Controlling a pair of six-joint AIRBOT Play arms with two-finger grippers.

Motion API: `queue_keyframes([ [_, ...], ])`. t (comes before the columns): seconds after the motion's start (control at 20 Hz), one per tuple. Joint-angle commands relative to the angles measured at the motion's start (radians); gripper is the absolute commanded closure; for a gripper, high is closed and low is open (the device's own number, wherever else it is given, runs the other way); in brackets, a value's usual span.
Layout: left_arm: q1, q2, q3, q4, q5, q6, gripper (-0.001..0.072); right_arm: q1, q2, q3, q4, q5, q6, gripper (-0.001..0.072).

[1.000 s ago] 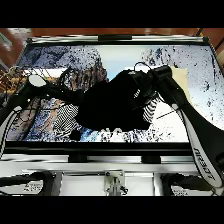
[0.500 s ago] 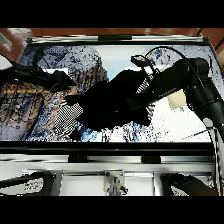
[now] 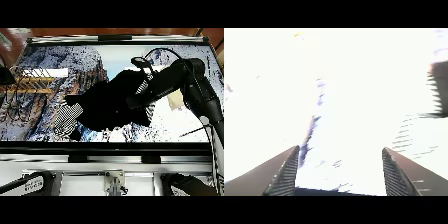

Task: Fold the shirts.

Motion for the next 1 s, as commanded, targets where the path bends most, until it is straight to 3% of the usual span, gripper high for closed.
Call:
queue_keyframes([
  [0.0,0.111,0.006,-0.125,0.067,0.084,-0.018,0.0102,0.000,-0.011,0.000,0.002,-0.002,0.033,0.0627],
  [0.1,0.205,-0.019,-0.187,-0.029,0.145,-0.016,0.0107,0.000,-0.011,0.000,-0.001,0.002,0.037,0.0627],
  [0.35,0.351,-0.152,-0.190,-0.121,0.114,0.111,0.0136,0.000,-0.011,0.000,-0.002,0.043,0.037,0.0627],
  [0.4,0.354,-0.178,-0.190,-0.120,0.115,0.135,0.0166,0.000,-0.011,0.000,-0.002,0.047,0.038,0.0627],
  [0.6,0.354,-0.281,-0.190,-0.119,0.151,0.166,0.0162,0.000,-0.011,0.000,-0.002,0.053,0.043,0.0627],
  [0.7,0.354,-0.321,-0.190,-0.116,0.174,0.187,0.0079,0.000,-0.011,0.000,-0.003,0.054,0.052,0.0627],
  [0.95,0.354,-0.394,-0.191,-0.125,0.231,0.237,0.0079,0.000,-0.011,0.000,-0.051,0.072,0.081,0.0626],
])
